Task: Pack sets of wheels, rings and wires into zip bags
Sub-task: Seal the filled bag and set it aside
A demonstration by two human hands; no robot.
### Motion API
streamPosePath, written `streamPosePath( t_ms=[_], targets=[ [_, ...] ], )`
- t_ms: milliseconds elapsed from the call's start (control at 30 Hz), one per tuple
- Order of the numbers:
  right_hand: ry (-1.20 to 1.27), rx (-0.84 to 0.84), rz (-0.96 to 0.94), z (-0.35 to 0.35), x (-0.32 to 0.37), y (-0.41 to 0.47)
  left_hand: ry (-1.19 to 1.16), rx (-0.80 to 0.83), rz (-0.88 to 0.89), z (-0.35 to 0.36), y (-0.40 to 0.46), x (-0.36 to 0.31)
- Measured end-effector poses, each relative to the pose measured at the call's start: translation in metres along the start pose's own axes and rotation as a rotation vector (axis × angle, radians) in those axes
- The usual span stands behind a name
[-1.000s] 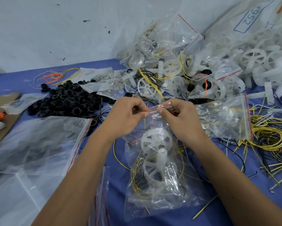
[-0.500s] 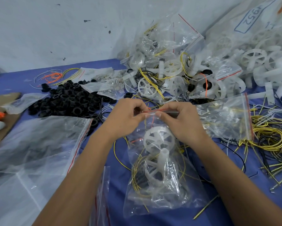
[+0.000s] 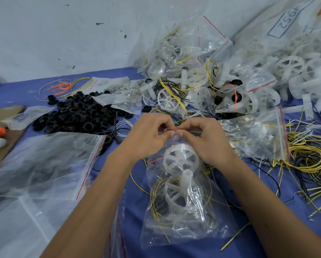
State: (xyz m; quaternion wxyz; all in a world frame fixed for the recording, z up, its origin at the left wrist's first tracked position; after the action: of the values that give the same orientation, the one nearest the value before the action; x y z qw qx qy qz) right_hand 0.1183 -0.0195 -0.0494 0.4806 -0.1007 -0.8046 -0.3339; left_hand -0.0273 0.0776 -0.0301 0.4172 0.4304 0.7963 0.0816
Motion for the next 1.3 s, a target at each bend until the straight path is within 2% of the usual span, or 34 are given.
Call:
streamPosePath(
  t_ms=[200, 400, 500, 667, 867, 967, 1167, 1300],
  targets=[
    [-0.008, -0.035, 0.008, -0.003, -0.001, 0.001, 0.002, -0.004, -0.088, -0.008, 0.001, 0.009],
    [-0.033, 0.029, 0.002, -0.003, -0.001, 0.002, 0.036, 0.004, -0.039, -0.008, -0.001, 0.001],
    [-0.028, 0.027, -0.052, -0.004, 0.001, 0.002, 0.057, 0.031, 0.004, -0.004, 0.000, -0.004],
    [-0.063, -0.033, -0.099, -0.004, -0.001, 0.003, 0.003, 0.013, -0.079, -0.010, 0.001, 0.000],
    [-0.152, 0.036, -0.241, -0.006, 0.000, 0.004, 0.072, 0.012, 0.019, -0.007, 0.000, -0.008],
    [-0.175, 0.008, -0.303, -0.007, 0.003, 0.003, 0.057, 0.005, -0.020, -0.007, 0.002, -0.005],
    [-0.192, -0.016, -0.333, -0.006, 0.002, 0.004, 0.018, -0.002, -0.068, -0.013, 0.001, -0.002],
    [-0.263, 0.010, -0.370, -0.007, -0.001, 0.005, 0.060, -0.001, -0.022, -0.006, 0.001, -0.008]
  ],
)
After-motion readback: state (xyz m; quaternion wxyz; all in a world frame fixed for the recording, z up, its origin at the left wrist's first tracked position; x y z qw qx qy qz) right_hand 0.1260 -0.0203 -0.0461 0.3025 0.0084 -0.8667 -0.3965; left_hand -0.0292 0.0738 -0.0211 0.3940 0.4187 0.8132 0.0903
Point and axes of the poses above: each hand's wrist, its own y-axis towards the middle knuckle, its own z-axis out of the palm, x = y × z, the point moved 3 cm from there along y, towards the middle knuckle, and after that the axes turned 13 degrees about -x, right-handed, at the moved point
